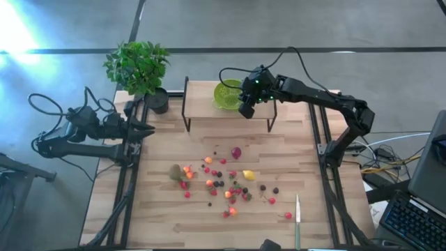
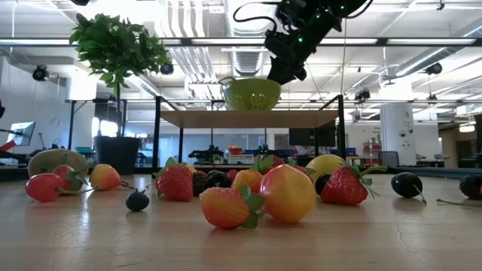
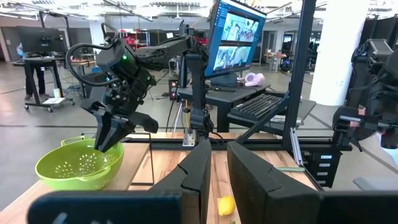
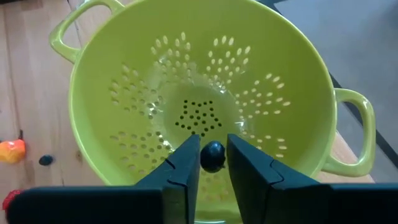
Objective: Pick & Place Fruit
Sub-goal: Put the blueberry into the green strainer bowl on the shelf, then put the black cherry into the green strainer bowl on the shelf
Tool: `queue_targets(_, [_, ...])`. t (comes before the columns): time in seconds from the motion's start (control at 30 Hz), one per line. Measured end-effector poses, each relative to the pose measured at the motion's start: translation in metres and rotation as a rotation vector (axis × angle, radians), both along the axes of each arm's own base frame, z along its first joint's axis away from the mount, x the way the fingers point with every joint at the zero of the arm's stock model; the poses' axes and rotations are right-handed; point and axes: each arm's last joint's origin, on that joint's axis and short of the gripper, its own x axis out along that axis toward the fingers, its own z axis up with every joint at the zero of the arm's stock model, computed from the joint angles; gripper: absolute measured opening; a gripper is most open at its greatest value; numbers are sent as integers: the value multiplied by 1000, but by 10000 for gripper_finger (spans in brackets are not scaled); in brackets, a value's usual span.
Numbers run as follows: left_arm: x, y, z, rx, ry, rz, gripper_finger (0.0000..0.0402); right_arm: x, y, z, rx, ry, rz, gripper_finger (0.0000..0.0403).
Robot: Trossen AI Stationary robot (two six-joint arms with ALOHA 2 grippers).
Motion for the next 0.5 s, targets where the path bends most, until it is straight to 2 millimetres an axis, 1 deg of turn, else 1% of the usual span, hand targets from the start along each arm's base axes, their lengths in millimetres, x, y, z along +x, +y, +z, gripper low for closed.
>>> queue_targets(0.27, [0, 0, 0, 0, 0, 0, 62, 0, 0, 2, -11, -1, 8, 136])
queue_targets(0.5, [0, 0, 0, 0, 0, -1, 62, 1, -1, 17, -35, -40, 11, 171])
